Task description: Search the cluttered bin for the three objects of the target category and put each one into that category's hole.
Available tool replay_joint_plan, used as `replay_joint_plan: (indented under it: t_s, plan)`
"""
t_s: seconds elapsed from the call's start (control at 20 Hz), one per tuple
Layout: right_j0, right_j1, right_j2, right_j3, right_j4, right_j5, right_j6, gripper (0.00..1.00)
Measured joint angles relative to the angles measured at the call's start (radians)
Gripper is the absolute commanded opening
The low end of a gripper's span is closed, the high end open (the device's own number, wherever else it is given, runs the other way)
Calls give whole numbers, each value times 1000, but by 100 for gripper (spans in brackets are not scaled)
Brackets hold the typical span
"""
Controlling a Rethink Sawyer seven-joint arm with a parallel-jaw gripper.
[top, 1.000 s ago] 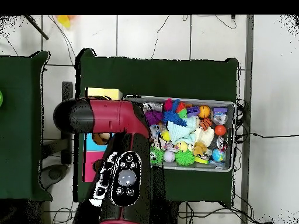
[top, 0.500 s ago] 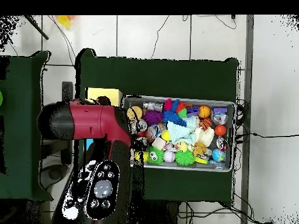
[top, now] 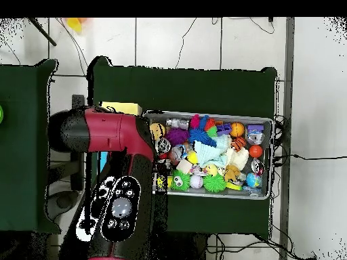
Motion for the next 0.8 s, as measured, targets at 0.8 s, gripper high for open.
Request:
replay_joint_plan:
  t_s: [0.8]
  plan:
    - [-4,63,-42,-47,22,0,0,0]
